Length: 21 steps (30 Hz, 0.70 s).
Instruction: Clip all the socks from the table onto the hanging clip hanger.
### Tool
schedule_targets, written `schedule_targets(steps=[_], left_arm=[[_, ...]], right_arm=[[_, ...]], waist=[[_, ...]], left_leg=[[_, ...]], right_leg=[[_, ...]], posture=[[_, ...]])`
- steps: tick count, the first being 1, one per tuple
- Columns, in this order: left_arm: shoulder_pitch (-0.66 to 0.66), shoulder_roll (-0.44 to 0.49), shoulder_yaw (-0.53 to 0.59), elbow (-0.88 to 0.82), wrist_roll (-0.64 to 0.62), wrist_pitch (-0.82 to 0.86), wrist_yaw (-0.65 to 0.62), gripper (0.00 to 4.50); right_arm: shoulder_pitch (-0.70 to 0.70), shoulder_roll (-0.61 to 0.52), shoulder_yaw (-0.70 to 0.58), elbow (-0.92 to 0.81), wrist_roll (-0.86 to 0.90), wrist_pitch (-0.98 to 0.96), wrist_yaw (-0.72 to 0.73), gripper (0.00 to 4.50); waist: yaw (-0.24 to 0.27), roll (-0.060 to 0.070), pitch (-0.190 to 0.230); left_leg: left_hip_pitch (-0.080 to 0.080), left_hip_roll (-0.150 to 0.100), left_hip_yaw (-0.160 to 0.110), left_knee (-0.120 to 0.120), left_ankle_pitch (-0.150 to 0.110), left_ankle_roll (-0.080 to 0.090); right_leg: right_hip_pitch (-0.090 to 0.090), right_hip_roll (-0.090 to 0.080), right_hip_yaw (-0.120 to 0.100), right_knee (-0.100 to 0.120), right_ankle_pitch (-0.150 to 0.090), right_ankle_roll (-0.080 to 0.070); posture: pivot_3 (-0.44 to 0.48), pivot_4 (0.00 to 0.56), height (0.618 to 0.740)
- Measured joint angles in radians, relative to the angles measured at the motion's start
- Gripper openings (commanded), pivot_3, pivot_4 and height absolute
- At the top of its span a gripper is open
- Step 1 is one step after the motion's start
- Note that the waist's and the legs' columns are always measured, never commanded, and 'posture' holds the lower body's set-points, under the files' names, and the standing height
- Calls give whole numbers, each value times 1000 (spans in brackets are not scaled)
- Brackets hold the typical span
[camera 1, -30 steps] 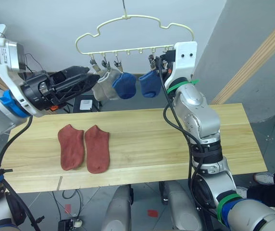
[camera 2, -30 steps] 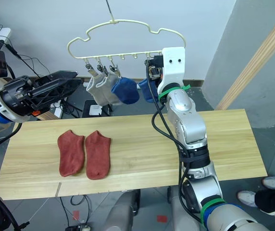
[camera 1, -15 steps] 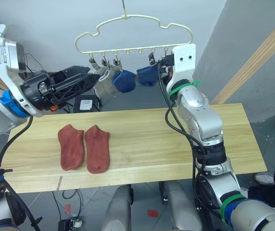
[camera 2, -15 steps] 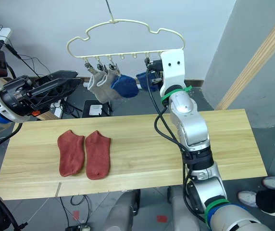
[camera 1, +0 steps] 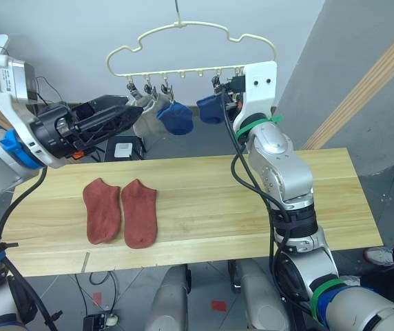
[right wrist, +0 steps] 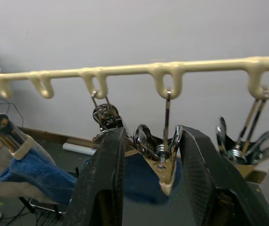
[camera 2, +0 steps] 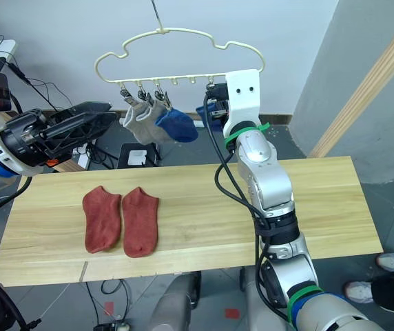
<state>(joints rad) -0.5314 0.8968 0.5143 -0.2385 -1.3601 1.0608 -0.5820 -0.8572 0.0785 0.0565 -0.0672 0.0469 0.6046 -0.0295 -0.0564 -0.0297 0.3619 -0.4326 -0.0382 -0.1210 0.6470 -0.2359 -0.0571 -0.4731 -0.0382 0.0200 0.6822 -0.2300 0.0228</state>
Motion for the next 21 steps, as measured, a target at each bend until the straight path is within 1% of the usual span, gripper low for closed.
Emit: schedule_targets(steps=[9, 21], left_arm=[[3, 0, 0, 0, 0, 0, 1, 4500], [4, 0, 0, 0, -1, 0, 2, 4500]], right_arm=[[-16, 29, -5, 0, 36, -10, 29, 1741], [-16, 28, -7, 0, 37, -10, 30, 1741]], waist=[[0, 0, 0], [0, 0, 0]], left_leg=[[0, 0, 0, 0, 0, 0], [0, 0, 0, 0, 0, 0]], right_leg=[[0, 0, 0, 0, 0, 0], [0, 0, 0, 0, 0, 0]], posture=[[32, 361, 740], [30, 363, 740]])
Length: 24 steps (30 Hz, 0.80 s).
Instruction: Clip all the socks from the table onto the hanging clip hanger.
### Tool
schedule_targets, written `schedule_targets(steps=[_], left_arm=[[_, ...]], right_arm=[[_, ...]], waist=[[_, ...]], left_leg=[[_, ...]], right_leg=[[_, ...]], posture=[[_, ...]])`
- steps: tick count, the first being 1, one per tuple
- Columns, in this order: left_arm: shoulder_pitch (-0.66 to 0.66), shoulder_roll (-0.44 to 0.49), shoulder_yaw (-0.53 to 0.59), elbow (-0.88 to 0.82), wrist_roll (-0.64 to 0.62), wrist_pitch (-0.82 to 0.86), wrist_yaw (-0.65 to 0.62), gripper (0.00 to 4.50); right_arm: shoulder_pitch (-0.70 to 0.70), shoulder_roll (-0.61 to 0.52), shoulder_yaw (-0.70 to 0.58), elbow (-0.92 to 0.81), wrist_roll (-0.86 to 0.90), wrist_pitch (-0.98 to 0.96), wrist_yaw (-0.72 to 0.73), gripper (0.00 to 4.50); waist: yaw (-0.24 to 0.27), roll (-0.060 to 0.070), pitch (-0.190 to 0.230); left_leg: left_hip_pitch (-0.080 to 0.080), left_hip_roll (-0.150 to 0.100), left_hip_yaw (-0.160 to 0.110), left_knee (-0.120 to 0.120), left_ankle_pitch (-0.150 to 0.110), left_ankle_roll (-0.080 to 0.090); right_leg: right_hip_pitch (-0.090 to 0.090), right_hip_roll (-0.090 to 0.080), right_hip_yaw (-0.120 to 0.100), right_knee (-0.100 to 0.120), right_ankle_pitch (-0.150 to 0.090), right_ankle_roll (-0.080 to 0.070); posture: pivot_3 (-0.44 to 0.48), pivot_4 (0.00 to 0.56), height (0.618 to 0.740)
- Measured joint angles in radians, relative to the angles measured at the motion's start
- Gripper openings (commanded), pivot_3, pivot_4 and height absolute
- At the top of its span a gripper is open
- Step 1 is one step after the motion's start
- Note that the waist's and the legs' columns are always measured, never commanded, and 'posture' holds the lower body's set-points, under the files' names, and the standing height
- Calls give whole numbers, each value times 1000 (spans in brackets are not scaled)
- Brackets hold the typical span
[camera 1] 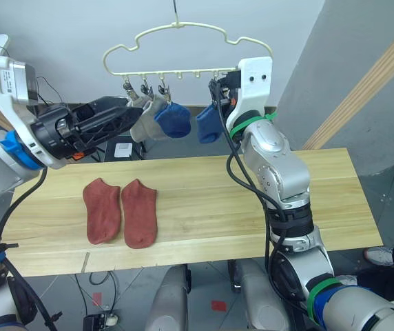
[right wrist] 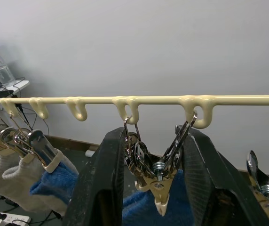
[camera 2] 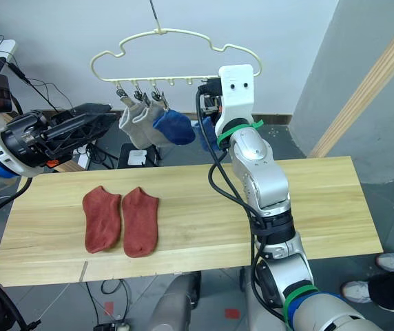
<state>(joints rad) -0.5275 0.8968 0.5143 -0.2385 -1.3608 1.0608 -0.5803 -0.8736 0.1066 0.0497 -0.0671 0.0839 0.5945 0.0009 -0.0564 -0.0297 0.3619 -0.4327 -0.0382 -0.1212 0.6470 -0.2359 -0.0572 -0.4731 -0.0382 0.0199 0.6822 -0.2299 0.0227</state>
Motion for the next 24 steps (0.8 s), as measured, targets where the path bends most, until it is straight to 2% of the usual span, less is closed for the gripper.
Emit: schedule_targets(steps=[1, 2, 6, 17, 22, 24], left_arm=[[0, 0, 0, 0, 0, 0, 0, 4500], [0, 0, 0, 0, 0, 0, 0, 4500], [0, 0, 0, 0, 0, 0, 0, 4500], [0, 0, 0, 0, 0, 0, 0, 4500], [8, 3, 0, -1, 5, 0, -1, 4500], [31, 21, -10, -2, 19, 2, -1, 4500]], right_arm=[[0, 0, 0, 0, 0, 0, 0, 1741], [0, 0, -2, 0, 7, 0, 1, 1346], [1, -5, -11, 0, 16, 1, 2, 338], [15, -12, -19, -24, 26, 17, 25, 338], [25, -27, -76, -62, 147, 91, 103, 338], [25, -67, -112, -78, 226, 142, 162, 338]], waist=[[0, 0, 0], [0, 0, 0], [0, 0, 0], [-1, 0, 0], [0, 0, 0], [0, 0, 0]], left_leg=[[0, 0, 0, 0, 0, 0], [0, 0, 0, 0, 0, 0], [0, 0, 0, 0, 0, 0], [0, 0, 0, 0, 0, 0], [0, 0, 0, 0, 0, 0], [0, 0, 0, 0, 0, 0]], right_leg=[[0, 0, 0, 0, 0, 0], [0, 0, 0, 0, 0, 0], [0, 0, 0, 0, 0, 0], [0, 0, 0, 0, 0, 0], [0, 0, 0, 0, 0, 0], [0, 0, 0, 0, 0, 0]], posture=[[29, 362, 740], [29, 362, 740], [27, 362, 740], [25, 362, 740], [28, 363, 740], [27, 362, 740]])
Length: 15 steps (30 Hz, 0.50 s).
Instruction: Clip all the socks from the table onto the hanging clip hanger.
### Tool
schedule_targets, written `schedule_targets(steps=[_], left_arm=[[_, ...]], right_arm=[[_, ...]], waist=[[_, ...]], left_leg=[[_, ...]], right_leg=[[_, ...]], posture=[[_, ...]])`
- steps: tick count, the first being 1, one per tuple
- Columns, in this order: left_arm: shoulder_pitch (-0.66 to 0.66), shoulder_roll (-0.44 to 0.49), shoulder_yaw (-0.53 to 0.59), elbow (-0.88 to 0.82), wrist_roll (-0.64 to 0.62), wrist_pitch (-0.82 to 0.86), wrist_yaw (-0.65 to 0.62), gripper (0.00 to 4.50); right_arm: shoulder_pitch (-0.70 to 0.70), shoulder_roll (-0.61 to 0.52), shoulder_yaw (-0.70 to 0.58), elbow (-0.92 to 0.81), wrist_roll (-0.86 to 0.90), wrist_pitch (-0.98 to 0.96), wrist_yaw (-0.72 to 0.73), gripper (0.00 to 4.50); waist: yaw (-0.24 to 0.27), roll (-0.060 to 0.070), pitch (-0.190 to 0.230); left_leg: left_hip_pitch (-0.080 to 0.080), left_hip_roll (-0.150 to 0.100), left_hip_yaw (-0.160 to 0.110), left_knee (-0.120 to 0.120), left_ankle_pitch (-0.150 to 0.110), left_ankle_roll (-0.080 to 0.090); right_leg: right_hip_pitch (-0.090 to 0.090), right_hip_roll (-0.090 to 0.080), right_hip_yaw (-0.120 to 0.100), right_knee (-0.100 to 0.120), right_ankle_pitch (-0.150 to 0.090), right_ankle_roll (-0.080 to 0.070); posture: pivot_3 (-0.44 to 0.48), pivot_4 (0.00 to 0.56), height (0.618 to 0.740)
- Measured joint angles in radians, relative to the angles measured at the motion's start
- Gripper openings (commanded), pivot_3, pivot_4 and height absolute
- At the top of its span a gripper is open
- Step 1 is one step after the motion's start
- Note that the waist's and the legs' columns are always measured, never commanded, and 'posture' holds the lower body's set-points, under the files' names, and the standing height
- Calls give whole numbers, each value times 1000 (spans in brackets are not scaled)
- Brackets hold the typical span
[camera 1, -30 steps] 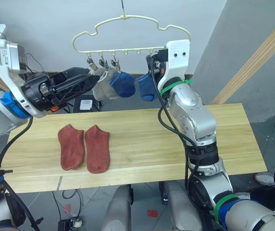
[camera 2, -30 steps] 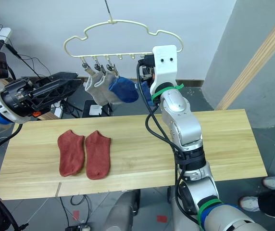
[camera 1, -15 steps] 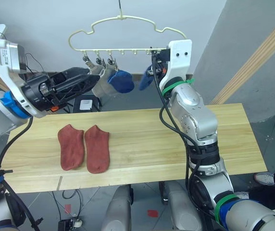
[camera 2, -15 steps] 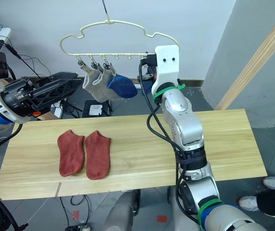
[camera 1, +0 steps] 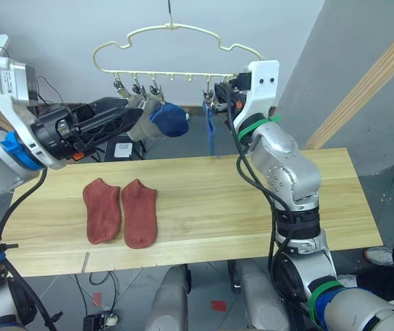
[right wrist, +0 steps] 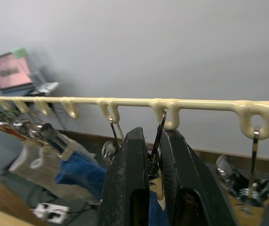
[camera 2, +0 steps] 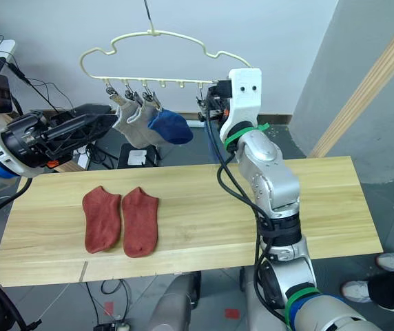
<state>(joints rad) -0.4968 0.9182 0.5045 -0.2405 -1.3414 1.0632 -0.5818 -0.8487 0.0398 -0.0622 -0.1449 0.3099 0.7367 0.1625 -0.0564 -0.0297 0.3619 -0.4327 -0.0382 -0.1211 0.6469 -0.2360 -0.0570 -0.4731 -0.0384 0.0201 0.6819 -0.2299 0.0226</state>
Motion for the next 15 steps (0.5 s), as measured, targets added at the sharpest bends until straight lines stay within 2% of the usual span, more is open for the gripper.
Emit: schedule_targets(steps=[8, 12, 15], left_arm=[[97, 11, -14, -30, 34, 2, -28, 4500], [216, 28, -43, -51, 122, -5, -42, 4500], [320, -13, -53, -71, 248, -79, -18, 4500]], right_arm=[[-10, -134, -110, -10, 240, 190, 147, 338], [-54, -198, -194, 41, 396, 326, 204, 338], [-74, -246, -201, 80, 438, 360, 240, 338]], waist=[[-2, 0, 0], [-2, 0, 0], [-2, 0, 0]], left_leg=[[0, 0, 0, 0, 0, 0], [0, 0, 1, 0, 0, 1], [0, 1, 1, -1, -2, 4]], right_leg=[[0, 0, 0, 0, 0, 0], [0, 0, 0, 0, 0, -1], [0, 0, 0, 0, 0, -1]], posture=[[20, 360, 740], [23, 361, 740], [22, 361, 740]])
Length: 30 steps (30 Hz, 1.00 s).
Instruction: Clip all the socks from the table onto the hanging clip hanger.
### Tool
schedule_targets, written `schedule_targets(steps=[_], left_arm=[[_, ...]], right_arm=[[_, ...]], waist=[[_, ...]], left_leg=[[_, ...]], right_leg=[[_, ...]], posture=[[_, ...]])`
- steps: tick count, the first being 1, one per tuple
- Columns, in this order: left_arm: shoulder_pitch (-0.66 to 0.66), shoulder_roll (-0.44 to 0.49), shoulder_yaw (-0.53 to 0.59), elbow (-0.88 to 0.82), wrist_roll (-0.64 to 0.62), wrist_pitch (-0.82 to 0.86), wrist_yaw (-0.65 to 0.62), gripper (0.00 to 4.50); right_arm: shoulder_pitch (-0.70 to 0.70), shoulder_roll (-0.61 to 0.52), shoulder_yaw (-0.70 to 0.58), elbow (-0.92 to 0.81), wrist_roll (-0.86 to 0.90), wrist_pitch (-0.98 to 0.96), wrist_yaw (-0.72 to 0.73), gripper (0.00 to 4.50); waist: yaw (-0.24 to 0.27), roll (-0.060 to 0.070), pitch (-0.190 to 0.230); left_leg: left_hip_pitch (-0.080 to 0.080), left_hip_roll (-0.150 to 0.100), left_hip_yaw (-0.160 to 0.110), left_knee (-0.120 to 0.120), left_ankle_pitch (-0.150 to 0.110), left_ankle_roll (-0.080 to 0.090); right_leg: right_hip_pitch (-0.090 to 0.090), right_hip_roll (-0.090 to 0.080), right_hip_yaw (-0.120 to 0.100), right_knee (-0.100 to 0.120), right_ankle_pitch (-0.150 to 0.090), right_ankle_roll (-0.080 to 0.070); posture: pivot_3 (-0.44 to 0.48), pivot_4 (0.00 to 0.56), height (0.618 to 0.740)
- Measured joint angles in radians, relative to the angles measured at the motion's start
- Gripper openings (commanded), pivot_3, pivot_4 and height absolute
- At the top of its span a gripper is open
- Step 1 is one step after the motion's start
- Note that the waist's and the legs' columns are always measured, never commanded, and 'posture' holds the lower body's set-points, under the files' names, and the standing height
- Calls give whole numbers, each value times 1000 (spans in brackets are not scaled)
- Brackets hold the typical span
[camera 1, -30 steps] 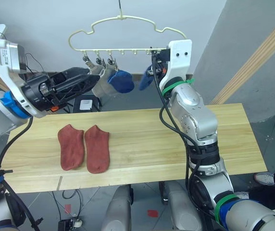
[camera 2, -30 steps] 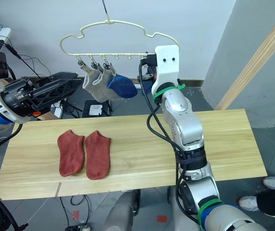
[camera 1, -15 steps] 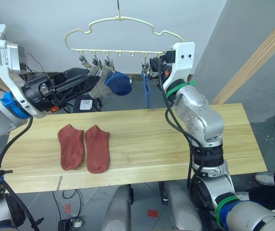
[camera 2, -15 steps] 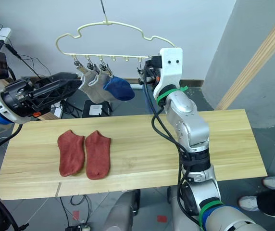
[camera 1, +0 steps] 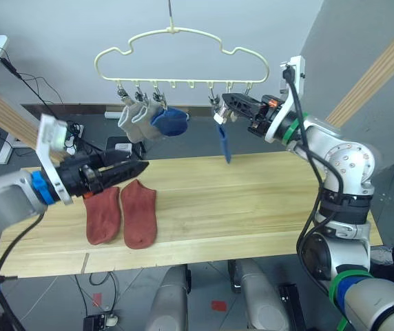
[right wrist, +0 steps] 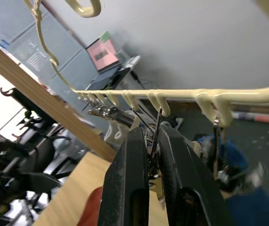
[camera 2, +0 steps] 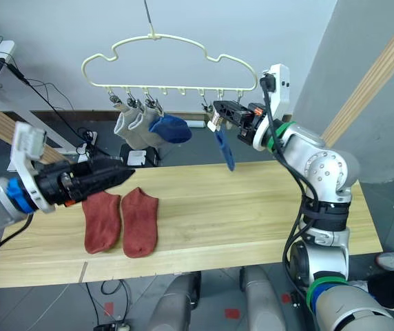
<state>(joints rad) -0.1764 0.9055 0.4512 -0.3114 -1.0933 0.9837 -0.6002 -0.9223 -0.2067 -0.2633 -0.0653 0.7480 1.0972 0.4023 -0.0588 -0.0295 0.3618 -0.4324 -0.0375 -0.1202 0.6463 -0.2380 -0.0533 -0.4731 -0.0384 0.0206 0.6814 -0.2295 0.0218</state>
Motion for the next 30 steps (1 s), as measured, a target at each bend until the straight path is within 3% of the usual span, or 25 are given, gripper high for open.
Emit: schedule_targets(steps=[5, 9, 12, 20, 25, 30], left_arm=[[142, -50, -20, -49, 193, -158, -7, 4500], [242, -244, -98, -67, 345, -267, 120, 4500], [260, -293, -120, -16, 432, -327, 157, 4500], [223, -369, -124, 112, 489, -398, 150, 4500], [75, -428, -180, 254, 545, -434, 164, 4500], [15, -429, -225, 372, 640, -506, 153, 4500]], right_arm=[[-5, -28, 26, 27, 7, -10, 32, 338], [-16, -43, 51, 36, 5, -22, 42, 338], [-23, -46, 56, 41, 9, -22, 46, 338], [-32, -58, 58, 49, 20, -16, 49, 338], [-41, -55, 63, 65, 20, -17, 48, 338], [-44, -58, 61, 65, 20, -18, 46, 338]], waist=[[3, 0, 0], [3, 0, -1], [6, 0, 0], [4, 0, 0], [6, 0, 0], [-1, 0, 0]], left_leg=[[0, 0, 1, 0, 0, 0], [0, -1, 3, 1, 0, 1], [-1, 0, 0, 1, 0, 1], [-1, 0, 1, 1, 0, 2], [-1, 0, 0, 3, 0, 2], [-1, 0, 1, 2, 0, 2]], right_leg=[[0, -1, 1, 0, 0, 0], [0, -1, 2, -1, 0, 0], [0, 0, -1, 0, 1, -2], [0, 0, 0, 0, 2, -3], [1, 0, -2, 1, 3, -3], [1, 0, 0, 0, 3, -3]], posture=[[19, 370, 740], [11, 374, 740], [11, 374, 740], [6, 392, 740], [0, 395, 740], [-16, 394, 740]])
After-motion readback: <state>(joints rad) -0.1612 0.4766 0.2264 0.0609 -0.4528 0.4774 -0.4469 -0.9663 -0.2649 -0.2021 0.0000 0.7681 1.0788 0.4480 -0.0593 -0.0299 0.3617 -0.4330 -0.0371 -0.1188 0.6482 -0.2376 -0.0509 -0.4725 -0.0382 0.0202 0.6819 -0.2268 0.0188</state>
